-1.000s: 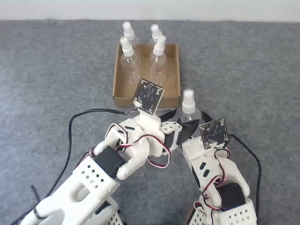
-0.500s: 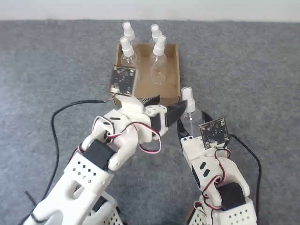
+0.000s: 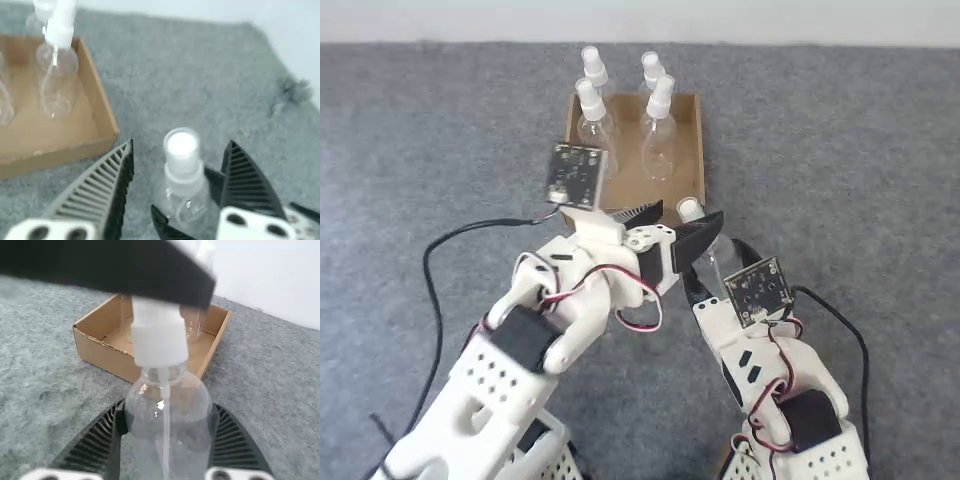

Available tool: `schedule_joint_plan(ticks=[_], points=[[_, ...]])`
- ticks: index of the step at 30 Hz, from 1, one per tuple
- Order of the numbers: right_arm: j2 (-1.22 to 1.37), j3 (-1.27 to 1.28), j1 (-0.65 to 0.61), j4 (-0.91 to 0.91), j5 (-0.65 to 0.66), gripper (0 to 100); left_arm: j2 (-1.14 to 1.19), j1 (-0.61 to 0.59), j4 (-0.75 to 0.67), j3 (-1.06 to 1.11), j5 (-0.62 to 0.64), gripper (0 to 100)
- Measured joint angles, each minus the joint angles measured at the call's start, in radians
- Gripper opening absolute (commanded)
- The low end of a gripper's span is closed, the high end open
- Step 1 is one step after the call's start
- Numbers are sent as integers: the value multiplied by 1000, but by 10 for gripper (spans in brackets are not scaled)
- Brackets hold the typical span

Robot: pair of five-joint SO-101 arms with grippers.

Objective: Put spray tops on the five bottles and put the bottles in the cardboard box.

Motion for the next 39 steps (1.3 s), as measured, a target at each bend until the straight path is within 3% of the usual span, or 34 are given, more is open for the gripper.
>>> schedule_joint_plan(ticks=[7,20,27,35,39], points=[[0,0,0,0,2,122,-204,14,0,57,-72,209],[0,0,0,0,2,122,-342,2,2,81,-210,207],[0,0,5,0,2,122,-542,-123,187,101,-322,207],[0,0,49,-120,3,122,-842,-198,195,351,-324,209],[0,0,46,-203,-15,123,-847,-222,195,391,-301,210]])
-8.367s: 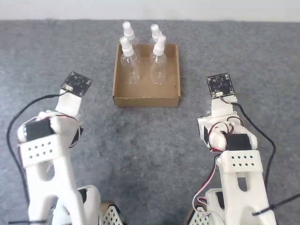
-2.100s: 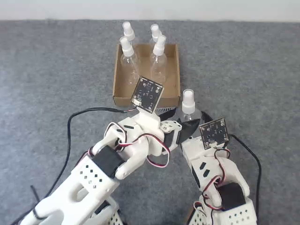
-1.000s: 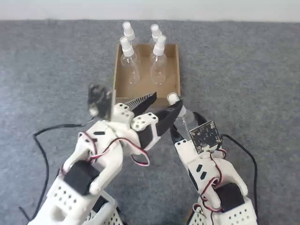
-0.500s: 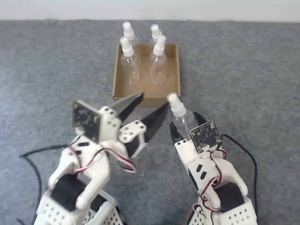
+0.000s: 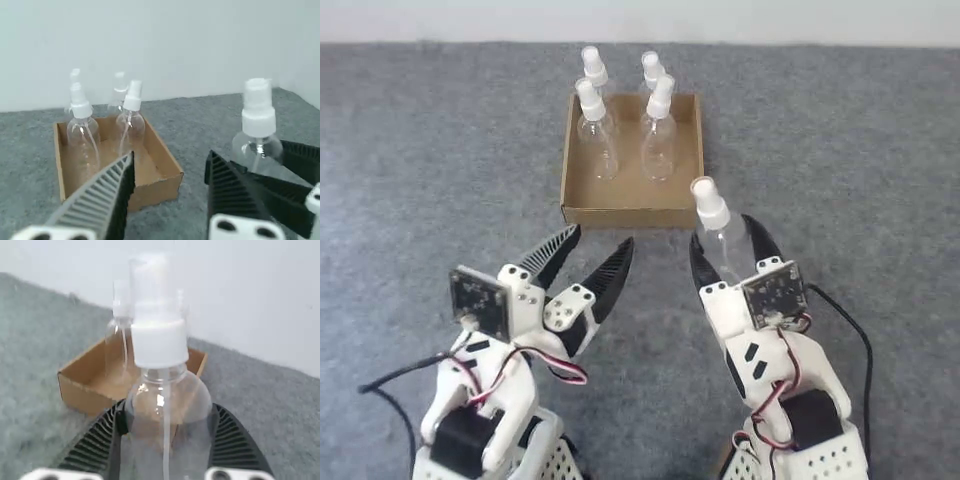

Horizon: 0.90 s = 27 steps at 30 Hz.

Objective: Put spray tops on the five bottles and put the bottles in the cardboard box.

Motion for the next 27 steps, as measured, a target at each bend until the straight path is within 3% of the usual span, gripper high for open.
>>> schedule_joint_plan(ticks=[13,27], points=[[0,0,-31,-158,-207,127,0,-20,0,38,40,210],[8,-103,-58,-235,-227,123,0,-20,0,63,40,210]])
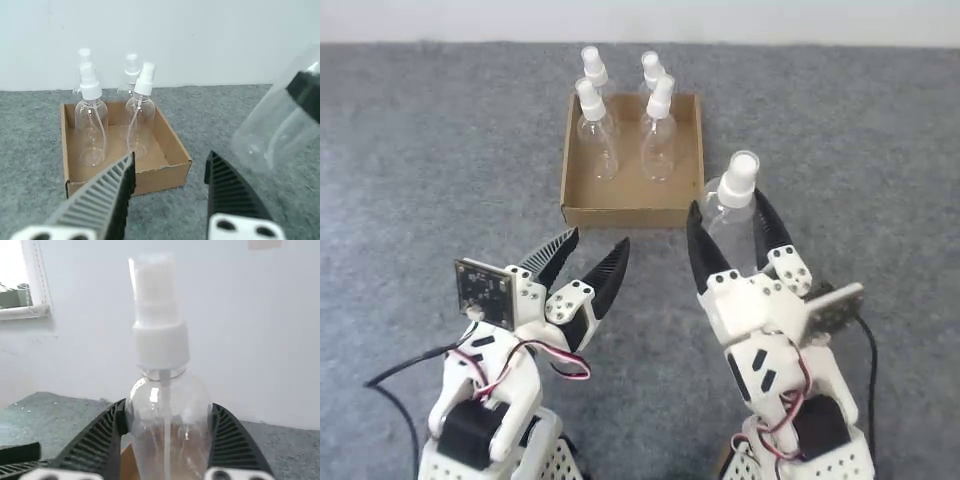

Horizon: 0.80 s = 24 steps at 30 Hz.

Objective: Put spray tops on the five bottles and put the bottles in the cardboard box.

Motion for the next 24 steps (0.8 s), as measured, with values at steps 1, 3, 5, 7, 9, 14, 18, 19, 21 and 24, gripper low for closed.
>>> schedule_joint_plan(ticks=[1,3,5,7,9,14,18,19,21,24], points=[[14,-26,-17,3,-3,123,0,0,0,0,0,210],[87,-80,-54,15,-29,123,0,0,0,0,0,210],[164,-123,-69,29,-57,123,0,0,0,0,0,210],[229,-166,-66,29,-74,123,0,0,0,0,0,210],[285,-198,-68,29,-83,123,0,0,0,0,0,210],[400,-222,-71,-20,-86,123,0,0,0,0,0,210],[463,-222,-71,-68,-115,123,0,0,0,9,0,210],[476,-222,-72,-74,-129,123,0,0,0,11,0,210],[499,-235,-75,-77,-149,123,0,0,0,14,0,211],[528,-264,-77,-78,-160,123,0,0,0,15,0,212]])
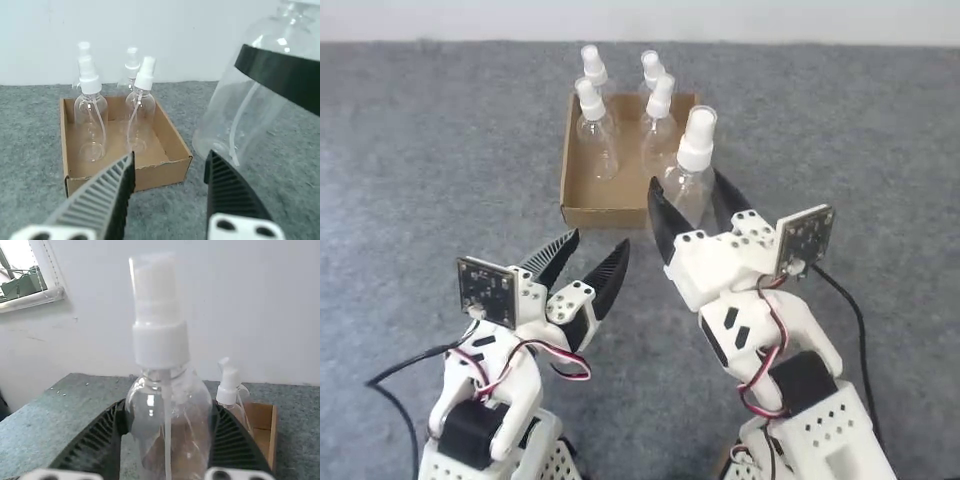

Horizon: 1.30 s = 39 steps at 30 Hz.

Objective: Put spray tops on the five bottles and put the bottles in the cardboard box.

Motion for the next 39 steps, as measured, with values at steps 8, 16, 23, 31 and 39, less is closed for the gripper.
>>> schedule_joint_plan(ticks=[8,16,23,31,39], points=[[23,-9,-2,0,-3,123,0,0,0,0,0,265],[23,-9,-2,0,-3,123,0,0,0,0,0,266],[23,-12,-29,6,-3,123,0,0,0,0,0,266],[23,-49,-75,86,-3,123,0,0,0,0,0,265],[25,-75,-77,147,-3,123,0,0,0,0,0,265]])
